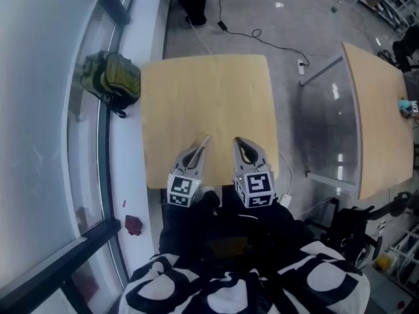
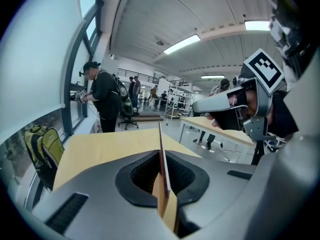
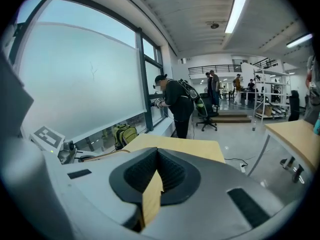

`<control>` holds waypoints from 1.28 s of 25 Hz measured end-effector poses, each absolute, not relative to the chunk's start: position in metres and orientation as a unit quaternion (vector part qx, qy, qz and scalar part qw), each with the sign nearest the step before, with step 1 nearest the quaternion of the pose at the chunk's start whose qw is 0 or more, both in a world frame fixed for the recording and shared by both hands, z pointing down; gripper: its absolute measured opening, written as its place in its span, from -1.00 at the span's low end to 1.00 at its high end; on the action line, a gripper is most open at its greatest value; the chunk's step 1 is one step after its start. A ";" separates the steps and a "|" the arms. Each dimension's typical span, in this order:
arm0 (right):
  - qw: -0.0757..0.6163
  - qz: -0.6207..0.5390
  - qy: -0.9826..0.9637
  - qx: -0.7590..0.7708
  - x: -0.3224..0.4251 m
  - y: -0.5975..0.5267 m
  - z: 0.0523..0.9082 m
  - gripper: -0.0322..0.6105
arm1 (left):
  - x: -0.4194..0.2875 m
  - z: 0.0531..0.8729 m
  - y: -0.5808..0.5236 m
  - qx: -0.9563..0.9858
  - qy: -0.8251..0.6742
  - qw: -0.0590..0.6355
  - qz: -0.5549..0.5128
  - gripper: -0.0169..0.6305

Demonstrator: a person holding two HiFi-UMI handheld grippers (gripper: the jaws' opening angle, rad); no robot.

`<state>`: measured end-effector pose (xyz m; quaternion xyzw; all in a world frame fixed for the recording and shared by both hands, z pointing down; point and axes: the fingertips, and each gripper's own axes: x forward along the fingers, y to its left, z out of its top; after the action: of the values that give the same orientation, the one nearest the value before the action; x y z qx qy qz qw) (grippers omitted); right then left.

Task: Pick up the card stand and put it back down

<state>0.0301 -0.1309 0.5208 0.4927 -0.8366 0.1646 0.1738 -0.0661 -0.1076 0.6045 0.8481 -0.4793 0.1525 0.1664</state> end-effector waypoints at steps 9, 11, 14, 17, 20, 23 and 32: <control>0.216 0.177 -0.860 0.427 -0.016 -0.168 0.551 -0.83 | -0.183 0.648 -0.144 0.807 -0.524 0.190 0.197 -0.89; 0.222 0.178 -0.862 0.419 -0.022 -0.178 0.558 -0.83 | -0.208 0.654 -0.157 0.802 -0.530 0.186 0.205 -0.89; 0.229 0.180 -0.864 0.410 -0.027 -0.195 0.567 -0.83 | -0.247 0.658 -0.182 0.801 -0.533 0.173 0.212 -0.89; 0.241 0.183 -0.863 0.405 -0.027 -0.212 0.583 -0.83 | -0.283 0.660 -0.213 0.801 -0.537 0.156 0.216 -0.89; 0.257 0.188 -0.859 0.401 -0.027 -0.228 0.603 -0.83 | -0.304 0.660 -0.246 0.816 -0.517 0.141 0.216 -0.89; 0.266 0.187 -0.858 0.397 -0.026 -0.245 0.617 -0.83 | -0.315 0.659 -0.282 0.834 -0.494 0.130 0.207 -0.89; 0.271 0.205 -0.856 0.391 -0.030 -0.272 0.637 -0.83 | -0.303 0.670 -0.377 0.882 -0.409 0.121 0.200 -0.89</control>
<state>-0.0296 -0.2720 0.6371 0.3905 -0.8556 0.2046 0.2712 -0.3029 -0.3775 0.6701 0.8820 -0.4093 0.2001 0.1206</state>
